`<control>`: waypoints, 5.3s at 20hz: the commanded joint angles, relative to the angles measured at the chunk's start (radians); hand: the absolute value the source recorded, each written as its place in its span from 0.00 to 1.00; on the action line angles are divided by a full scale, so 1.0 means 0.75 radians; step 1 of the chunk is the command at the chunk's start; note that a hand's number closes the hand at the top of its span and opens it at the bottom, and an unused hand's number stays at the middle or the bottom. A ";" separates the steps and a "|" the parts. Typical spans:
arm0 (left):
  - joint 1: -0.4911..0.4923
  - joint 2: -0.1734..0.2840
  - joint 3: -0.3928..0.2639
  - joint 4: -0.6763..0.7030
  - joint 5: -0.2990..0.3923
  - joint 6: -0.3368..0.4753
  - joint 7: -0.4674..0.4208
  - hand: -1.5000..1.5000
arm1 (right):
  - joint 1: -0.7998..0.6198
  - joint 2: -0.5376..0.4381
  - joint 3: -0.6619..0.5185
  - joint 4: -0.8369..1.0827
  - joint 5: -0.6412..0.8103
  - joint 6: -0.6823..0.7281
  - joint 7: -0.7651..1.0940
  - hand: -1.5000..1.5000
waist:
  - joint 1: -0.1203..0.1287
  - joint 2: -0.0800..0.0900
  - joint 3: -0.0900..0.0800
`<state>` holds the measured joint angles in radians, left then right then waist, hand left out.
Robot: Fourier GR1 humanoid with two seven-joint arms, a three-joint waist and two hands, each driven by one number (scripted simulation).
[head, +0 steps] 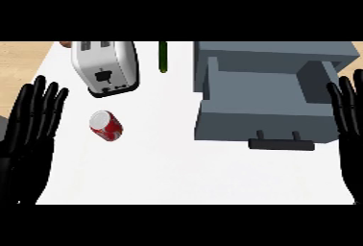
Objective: Pick up the can, place it into the drawer and close the drawer
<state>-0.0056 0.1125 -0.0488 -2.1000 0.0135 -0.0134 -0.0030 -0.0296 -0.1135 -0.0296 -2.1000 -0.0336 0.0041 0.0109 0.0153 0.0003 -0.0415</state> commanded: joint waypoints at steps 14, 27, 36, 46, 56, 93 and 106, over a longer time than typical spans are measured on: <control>-0.081 0.027 0.027 0.113 -0.052 0.066 0.474 0.00 | 0.207 0.013 -0.015 -0.064 0.035 -0.046 0.314 0.00 | -0.022 -0.003 0.056; -0.036 0.014 0.146 0.124 0.017 0.041 0.496 0.00 | 0.259 0.005 -0.103 -0.030 -0.022 0.064 0.236 0.00 | -0.020 -0.001 0.055; -0.233 -0.021 0.162 0.437 -0.039 0.081 0.395 0.00 | 0.360 0.084 -0.081 0.040 0.030 0.120 0.076 0.00 | -0.026 0.000 0.055; -0.151 -0.070 0.170 0.687 -0.058 0.073 0.079 0.00 | 0.366 0.051 -0.187 0.010 -0.030 0.191 0.075 0.00 | -0.025 -0.001 0.055; -0.156 -0.012 0.244 0.819 -0.030 0.053 0.004 0.00 | 0.334 0.024 -0.303 0.115 -0.072 0.250 0.029 0.00 | -0.023 -0.001 0.055; -0.353 0.127 0.402 1.782 0.029 -0.054 -0.617 0.00 | 0.390 0.150 -0.101 0.004 0.086 0.162 0.031 0.00 | -0.027 0.000 0.055; -0.515 0.134 0.421 2.130 0.023 -0.033 -0.820 0.00 | 0.288 0.057 -0.341 0.117 -0.062 0.277 0.018 0.00 | -0.028 0.001 0.055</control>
<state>-0.4049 0.2253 0.2744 -0.5340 0.0313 -0.0332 -0.5692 0.2400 -0.0407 -0.2380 -2.0866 -0.0611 0.2009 0.0558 -0.0089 0.0012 -0.0005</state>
